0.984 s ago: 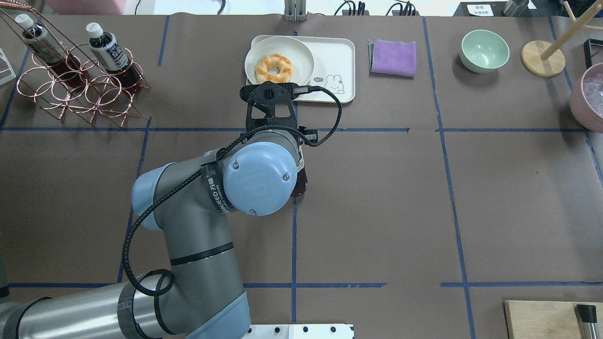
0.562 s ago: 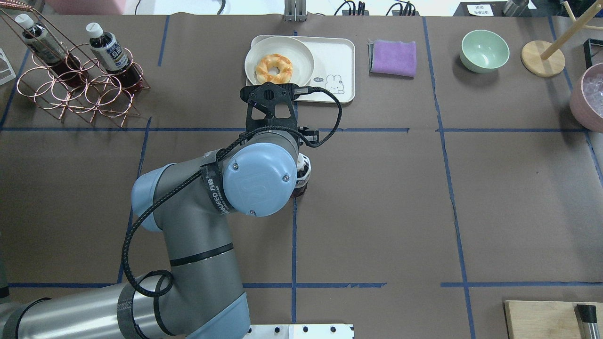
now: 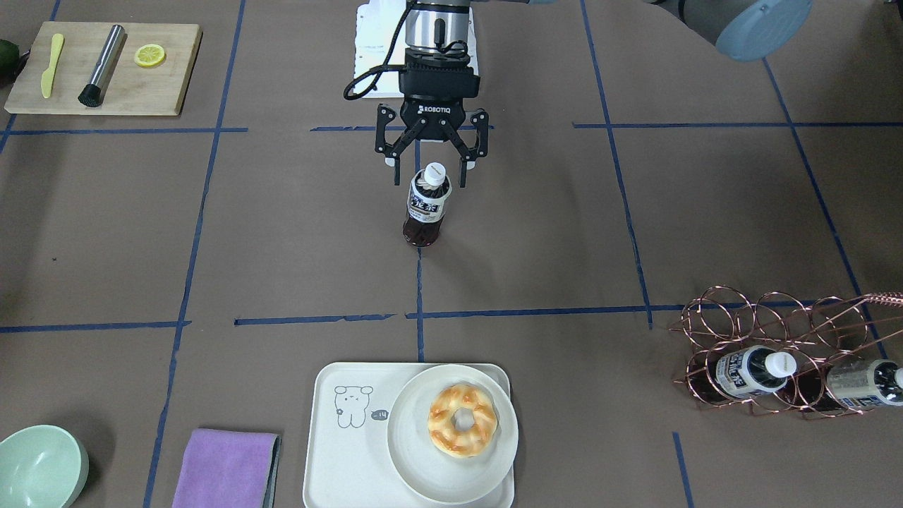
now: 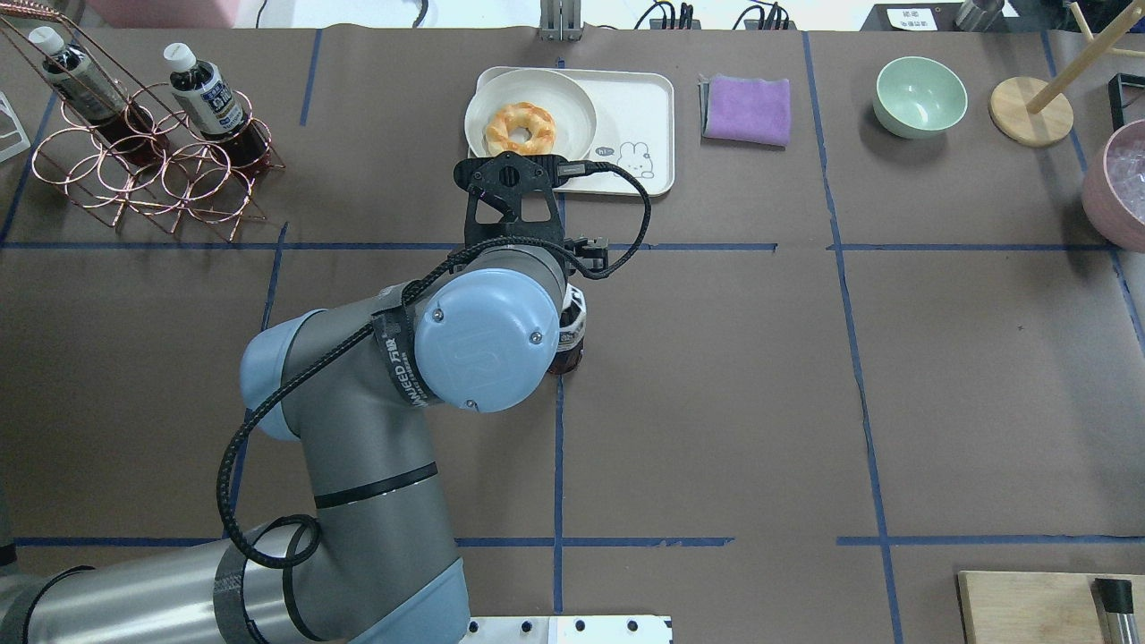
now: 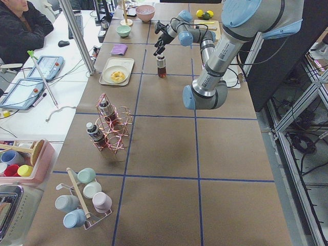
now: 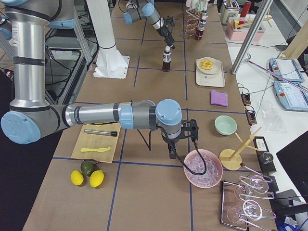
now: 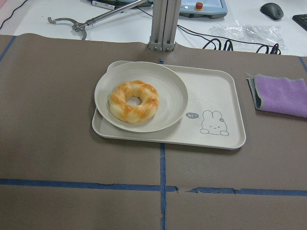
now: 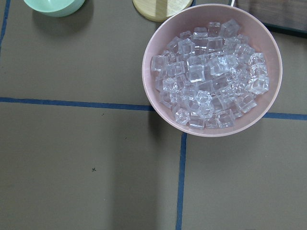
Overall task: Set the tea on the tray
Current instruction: 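Lower the tea bottle onto the table nearer the robot than the tray, release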
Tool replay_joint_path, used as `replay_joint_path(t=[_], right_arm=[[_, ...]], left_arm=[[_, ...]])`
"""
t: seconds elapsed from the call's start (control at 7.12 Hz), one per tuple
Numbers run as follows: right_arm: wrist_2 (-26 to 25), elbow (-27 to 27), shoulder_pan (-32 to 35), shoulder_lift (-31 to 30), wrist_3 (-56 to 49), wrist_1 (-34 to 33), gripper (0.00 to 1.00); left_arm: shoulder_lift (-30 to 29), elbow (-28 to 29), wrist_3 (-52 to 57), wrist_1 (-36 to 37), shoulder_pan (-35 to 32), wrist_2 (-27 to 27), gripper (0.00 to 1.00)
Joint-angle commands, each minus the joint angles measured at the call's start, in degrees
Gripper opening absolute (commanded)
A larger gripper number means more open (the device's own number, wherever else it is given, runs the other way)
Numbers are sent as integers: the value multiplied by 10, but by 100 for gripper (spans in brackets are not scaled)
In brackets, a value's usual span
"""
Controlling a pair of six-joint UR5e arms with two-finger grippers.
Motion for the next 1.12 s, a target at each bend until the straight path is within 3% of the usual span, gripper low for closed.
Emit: replay_joint_path(t=[0.0, 0.28, 0.56, 0.7, 0.98], right_arm=[[17, 5, -1, 2, 1, 2, 100], [14, 37, -30, 23, 71, 2, 100], [-39, 122, -120, 55, 231, 1, 100], [-66, 147, -172, 93, 319, 0, 100], [-111, 156, -269, 193, 469, -4, 100]], left_arm=[[35, -44, 34, 6, -6, -1, 100], [98, -117, 102, 8, -32, -10, 100], [204, -192, 136, 9, -109, -158, 100], [270, -231, 157, 10, -133, -189, 100], [364, -278, 180, 9, -148, -197, 100]])
